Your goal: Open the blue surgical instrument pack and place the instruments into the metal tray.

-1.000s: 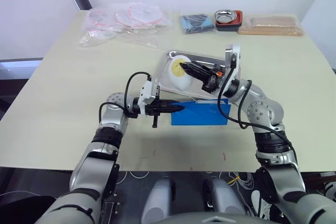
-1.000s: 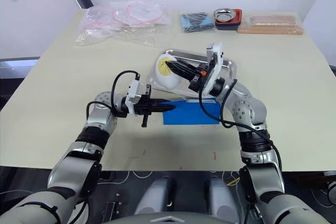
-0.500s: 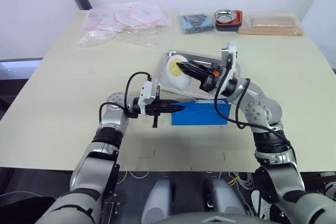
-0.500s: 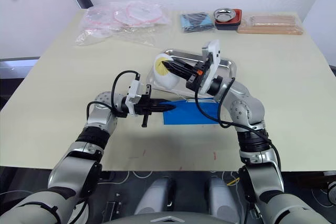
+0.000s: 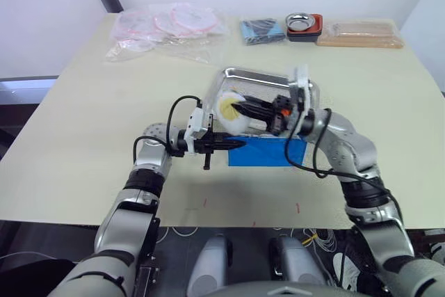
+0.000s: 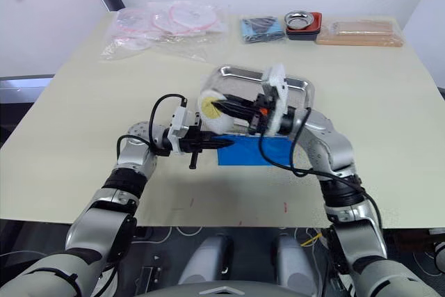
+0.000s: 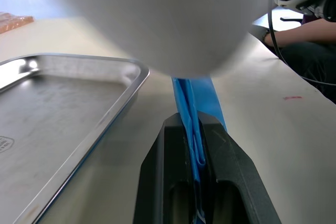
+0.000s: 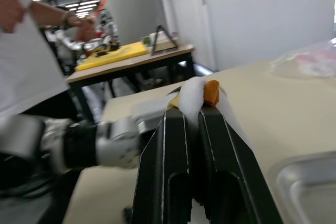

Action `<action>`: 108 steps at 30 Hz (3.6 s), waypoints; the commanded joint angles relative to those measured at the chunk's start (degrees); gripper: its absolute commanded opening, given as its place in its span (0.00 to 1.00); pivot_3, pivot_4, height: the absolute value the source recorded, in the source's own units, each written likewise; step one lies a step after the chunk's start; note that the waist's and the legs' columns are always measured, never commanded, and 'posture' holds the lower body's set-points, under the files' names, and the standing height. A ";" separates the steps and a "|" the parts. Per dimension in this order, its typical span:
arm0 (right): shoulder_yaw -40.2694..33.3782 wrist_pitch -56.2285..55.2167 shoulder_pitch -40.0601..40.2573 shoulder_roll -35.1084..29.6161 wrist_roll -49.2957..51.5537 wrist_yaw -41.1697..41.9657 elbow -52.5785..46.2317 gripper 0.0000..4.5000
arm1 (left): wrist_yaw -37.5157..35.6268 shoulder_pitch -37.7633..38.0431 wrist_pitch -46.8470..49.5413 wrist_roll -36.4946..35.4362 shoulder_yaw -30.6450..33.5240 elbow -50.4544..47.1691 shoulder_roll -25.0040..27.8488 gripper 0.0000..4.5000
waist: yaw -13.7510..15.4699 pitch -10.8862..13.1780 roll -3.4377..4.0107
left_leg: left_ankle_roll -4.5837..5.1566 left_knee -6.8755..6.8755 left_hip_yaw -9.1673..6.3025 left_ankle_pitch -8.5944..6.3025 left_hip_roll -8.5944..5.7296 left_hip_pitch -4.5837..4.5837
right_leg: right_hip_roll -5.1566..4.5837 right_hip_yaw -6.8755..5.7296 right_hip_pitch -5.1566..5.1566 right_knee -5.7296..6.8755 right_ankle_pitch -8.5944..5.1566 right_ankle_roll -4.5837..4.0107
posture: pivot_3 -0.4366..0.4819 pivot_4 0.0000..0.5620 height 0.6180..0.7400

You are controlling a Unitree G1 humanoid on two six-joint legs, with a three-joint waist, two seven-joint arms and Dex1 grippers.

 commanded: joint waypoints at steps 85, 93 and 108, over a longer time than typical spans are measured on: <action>-1.00 -18.40 10.57 -15.65 -9.71 14.94 12.68 0.00 | 0.76 14.06 21.53 -9.53 4.72 -31.56 14.61 0.99 | -0.49 0.00 0.01 | -0.01 0.00 -0.03 0.00 0.10 0.05 | -0.01 0.08 0.01 -0.01 0.00 0.01 | 0.48 0.27 1.00; -0.92 -20.37 10.93 -14.08 -10.42 13.91 13.17 0.00 | 14.14 26.93 36.76 -14.95 5.96 -51.83 15.35 0.99 | -0.99 0.01 0.00 | -0.01 -0.04 -0.07 0.01 0.24 0.13 | 0.00 0.11 0.01 0.02 -0.01 -0.01 | 0.48 0.27 1.00; -0.93 -23.42 11.50 -13.15 -11.90 12.14 13.39 0.00 | 26.17 33.12 33.37 -4.97 -2.68 -53.49 8.05 0.99 | -1.13 0.01 0.01 | -0.02 -0.03 0.09 0.00 0.25 0.21 | -0.02 0.20 0.02 0.01 0.00 -0.01 | 0.48 0.27 1.00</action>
